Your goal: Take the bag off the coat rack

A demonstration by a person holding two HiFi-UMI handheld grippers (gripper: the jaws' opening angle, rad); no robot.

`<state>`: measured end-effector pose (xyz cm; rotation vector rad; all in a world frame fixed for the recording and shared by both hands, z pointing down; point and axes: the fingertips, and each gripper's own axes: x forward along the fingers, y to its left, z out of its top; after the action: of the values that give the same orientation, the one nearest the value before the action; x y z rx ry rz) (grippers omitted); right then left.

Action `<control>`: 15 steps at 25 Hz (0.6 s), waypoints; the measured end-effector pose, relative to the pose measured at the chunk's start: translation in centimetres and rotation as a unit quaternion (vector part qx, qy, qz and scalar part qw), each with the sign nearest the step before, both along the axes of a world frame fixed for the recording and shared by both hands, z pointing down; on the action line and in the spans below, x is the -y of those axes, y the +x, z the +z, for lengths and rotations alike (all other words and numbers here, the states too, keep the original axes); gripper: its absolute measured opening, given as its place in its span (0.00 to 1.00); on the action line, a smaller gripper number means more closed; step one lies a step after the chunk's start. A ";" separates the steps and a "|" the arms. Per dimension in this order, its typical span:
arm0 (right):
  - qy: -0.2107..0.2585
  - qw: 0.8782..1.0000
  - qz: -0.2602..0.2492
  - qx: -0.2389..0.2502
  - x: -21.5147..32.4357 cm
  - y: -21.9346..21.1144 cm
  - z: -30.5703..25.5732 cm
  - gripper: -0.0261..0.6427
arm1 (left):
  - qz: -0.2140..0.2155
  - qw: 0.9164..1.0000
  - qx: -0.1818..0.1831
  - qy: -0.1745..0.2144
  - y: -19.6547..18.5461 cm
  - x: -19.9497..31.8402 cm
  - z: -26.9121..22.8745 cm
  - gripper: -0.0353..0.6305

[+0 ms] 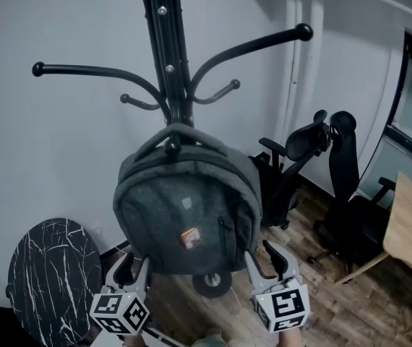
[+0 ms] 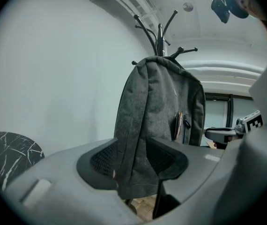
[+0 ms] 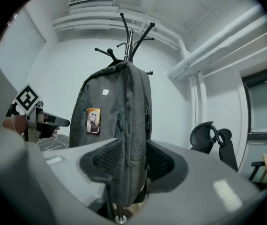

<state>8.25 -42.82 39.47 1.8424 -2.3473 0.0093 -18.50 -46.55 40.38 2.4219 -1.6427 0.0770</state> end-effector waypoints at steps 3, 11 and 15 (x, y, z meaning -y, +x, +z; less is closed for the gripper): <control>-0.019 1.000 -0.004 -0.002 0.6 -0.3 0.3 0.30 | 0.012 1.000 -0.006 -0.009 -0.1 0.9 0.6 0.37; -0.037 0.999 -0.009 0.004 2.7 -0.5 2.6 0.38 | 0.025 0.999 -0.020 -0.037 -0.3 2.9 2.4 0.42; -0.051 0.999 -0.009 0.007 3.6 -0.4 3.3 0.39 | 0.034 0.998 -0.014 -0.056 0.0 3.8 3.5 0.44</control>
<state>7.86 -46.40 42.81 1.7793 -2.3251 0.1380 -18.52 -50.37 43.91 2.3834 -1.5021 0.1417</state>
